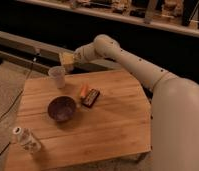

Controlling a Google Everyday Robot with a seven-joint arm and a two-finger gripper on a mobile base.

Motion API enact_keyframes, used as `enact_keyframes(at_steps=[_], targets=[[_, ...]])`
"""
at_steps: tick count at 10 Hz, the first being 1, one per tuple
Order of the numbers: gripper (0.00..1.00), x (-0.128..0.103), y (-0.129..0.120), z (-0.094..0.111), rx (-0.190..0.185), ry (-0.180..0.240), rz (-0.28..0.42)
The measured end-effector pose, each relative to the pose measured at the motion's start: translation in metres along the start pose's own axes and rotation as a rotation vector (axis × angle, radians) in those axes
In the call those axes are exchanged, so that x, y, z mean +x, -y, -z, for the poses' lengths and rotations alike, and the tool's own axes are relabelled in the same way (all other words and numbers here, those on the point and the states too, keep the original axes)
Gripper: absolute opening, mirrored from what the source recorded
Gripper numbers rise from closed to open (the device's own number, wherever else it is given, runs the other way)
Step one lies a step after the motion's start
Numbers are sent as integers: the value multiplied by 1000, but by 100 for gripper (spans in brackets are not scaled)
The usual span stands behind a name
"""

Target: Place the white sponge in the ceramic cup

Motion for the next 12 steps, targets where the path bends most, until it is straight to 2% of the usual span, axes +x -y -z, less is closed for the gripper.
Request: enact_keyframes(at_steps=[2, 5, 8, 12], targets=[[0, 2, 9, -15, -30, 16, 14], [0, 3, 26, -37, -55, 31, 36], [0, -8, 35, -56, -82, 43, 67], [0, -30, 39, -66, -106, 59, 100]])
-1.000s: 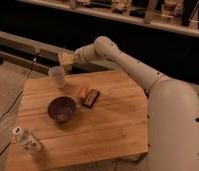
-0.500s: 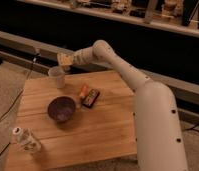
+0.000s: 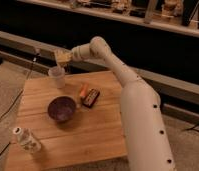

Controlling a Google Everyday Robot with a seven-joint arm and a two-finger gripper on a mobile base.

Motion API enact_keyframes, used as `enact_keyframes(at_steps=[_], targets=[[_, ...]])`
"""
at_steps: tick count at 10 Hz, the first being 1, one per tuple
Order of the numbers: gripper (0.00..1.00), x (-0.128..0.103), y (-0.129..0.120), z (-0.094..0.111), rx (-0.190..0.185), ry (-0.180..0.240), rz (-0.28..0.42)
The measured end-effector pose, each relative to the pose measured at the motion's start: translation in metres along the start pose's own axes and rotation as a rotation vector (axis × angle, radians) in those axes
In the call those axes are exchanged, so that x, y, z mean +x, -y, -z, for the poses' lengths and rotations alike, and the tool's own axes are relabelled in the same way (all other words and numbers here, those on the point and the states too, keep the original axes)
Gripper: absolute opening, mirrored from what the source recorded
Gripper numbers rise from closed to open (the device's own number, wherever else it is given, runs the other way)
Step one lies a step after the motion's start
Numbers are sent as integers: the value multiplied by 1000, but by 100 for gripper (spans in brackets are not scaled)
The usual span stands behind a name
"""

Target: Place the white sponge in the ceramic cup

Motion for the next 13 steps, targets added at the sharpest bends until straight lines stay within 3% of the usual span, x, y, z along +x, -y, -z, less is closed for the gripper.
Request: enact_keyframes(at_steps=[8, 13], targets=[[0, -33, -27, 8, -121, 20, -80], [0, -11, -50, -5, -202, 5, -165]])
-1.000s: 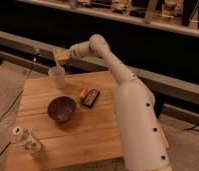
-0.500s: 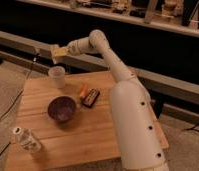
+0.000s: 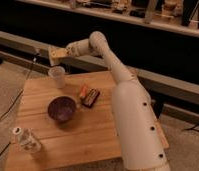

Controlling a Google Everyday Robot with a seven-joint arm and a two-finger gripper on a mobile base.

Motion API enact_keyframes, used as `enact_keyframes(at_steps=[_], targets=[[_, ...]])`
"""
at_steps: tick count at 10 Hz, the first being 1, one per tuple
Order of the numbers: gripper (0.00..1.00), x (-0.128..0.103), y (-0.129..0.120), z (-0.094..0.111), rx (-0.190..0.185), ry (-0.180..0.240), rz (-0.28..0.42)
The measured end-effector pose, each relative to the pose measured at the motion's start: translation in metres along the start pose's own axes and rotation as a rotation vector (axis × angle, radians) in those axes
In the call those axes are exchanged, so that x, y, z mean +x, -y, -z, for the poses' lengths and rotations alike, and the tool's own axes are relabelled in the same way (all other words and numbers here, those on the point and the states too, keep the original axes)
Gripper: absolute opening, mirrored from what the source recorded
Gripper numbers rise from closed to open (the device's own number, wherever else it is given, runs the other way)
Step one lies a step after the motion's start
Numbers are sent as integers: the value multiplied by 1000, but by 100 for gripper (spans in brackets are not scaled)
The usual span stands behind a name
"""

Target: Place the white sponge in the ceramic cup

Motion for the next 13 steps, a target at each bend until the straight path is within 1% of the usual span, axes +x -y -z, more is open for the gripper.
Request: enact_keyframes(at_steps=[2, 4, 5, 8, 11, 13], targets=[[0, 13, -6, -9, -22, -1, -22], [0, 25, -8, -15, -36, -2, -28], [0, 35, -5, -15, -37, -2, -23], [0, 55, 5, -16, -26, -6, -2], [0, 61, 11, -19, -20, -5, 18], [0, 58, 14, -22, -19, -3, 40]])
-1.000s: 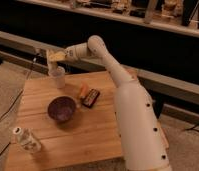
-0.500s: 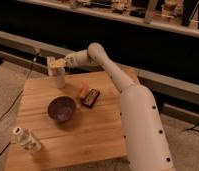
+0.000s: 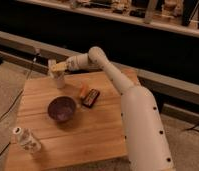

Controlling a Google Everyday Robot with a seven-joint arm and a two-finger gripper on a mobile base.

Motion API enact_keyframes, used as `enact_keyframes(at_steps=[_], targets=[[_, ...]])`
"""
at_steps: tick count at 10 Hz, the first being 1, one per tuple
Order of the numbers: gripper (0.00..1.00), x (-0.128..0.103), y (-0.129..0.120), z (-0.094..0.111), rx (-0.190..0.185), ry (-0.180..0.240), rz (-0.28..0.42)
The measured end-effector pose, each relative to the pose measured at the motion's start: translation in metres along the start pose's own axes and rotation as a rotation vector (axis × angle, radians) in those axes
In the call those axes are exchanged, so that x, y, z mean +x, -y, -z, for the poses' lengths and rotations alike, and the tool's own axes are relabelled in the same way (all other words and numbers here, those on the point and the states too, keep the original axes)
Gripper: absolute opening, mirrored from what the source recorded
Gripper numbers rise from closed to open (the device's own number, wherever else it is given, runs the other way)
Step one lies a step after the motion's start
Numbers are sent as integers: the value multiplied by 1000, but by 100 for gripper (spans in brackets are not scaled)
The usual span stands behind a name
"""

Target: Place the white sponge in the ceramic cup

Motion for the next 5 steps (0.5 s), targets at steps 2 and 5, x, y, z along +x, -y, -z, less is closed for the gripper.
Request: enact_keyframes(at_steps=[2, 5], targets=[[0, -5, 6, -1, 7, -2, 23], [0, -9, 16, -2, 18, -6, 51]])
